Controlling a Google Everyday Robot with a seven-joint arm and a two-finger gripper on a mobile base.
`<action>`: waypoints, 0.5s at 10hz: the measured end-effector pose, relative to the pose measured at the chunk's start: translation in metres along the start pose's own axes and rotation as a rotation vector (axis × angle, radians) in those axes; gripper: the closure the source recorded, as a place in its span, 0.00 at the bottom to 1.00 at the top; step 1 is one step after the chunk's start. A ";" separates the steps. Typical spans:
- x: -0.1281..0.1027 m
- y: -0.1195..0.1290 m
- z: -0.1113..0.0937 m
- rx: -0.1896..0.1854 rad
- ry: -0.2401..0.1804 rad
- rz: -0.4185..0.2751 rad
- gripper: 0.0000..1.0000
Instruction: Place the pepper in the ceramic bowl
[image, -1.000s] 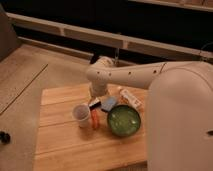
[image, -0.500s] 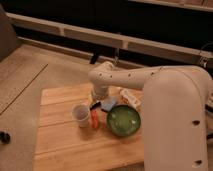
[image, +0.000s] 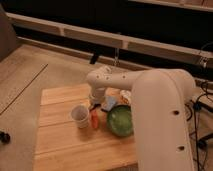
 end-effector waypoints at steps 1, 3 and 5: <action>0.001 0.005 0.006 -0.007 0.019 -0.010 0.35; 0.002 0.012 0.013 -0.022 0.047 -0.024 0.35; 0.004 0.017 0.017 -0.039 0.076 -0.038 0.35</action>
